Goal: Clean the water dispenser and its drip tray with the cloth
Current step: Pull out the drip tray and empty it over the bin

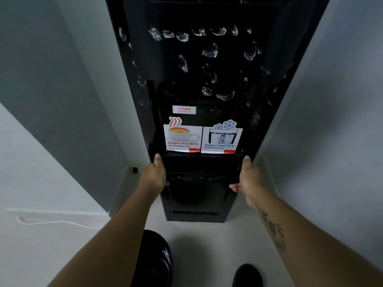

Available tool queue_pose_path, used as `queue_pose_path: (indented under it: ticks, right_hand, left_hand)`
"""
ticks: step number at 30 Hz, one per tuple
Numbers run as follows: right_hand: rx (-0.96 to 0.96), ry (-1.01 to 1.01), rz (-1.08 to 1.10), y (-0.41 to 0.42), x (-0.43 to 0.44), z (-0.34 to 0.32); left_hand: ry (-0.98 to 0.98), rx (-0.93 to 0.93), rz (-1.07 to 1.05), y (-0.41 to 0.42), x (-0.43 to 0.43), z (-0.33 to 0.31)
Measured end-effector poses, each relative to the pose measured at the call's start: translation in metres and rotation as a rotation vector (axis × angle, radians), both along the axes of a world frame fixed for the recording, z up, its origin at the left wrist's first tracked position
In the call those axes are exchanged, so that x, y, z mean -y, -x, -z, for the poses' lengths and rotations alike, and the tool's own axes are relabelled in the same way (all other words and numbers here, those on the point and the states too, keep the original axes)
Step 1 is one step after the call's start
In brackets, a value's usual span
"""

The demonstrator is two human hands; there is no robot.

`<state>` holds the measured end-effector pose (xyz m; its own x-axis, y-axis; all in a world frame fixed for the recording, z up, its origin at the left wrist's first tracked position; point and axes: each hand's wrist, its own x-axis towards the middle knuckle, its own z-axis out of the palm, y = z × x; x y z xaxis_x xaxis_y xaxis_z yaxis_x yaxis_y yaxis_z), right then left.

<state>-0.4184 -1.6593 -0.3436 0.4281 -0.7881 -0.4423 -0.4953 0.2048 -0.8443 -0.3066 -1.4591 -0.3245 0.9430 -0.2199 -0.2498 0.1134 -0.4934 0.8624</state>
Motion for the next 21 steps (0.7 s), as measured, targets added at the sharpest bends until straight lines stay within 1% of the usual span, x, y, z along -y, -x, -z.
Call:
queue_pose_path:
  ticks: [13, 18, 21]
  right_hand:
    - [0.016, 0.0, -0.037, 0.001, 0.005, 0.003]
    - [0.015, -0.004, -0.029, 0.002, 0.005, 0.002]
    - [0.016, 0.009, -0.035, 0.003, 0.005, 0.0]
  left_hand:
    - [0.006, 0.014, 0.018, -0.006, -0.002, 0.008]
    - [-0.029, 0.08, 0.009, -0.006, 0.0, 0.009]
    - [0.002, 0.074, 0.003, -0.008, -0.001, 0.013]
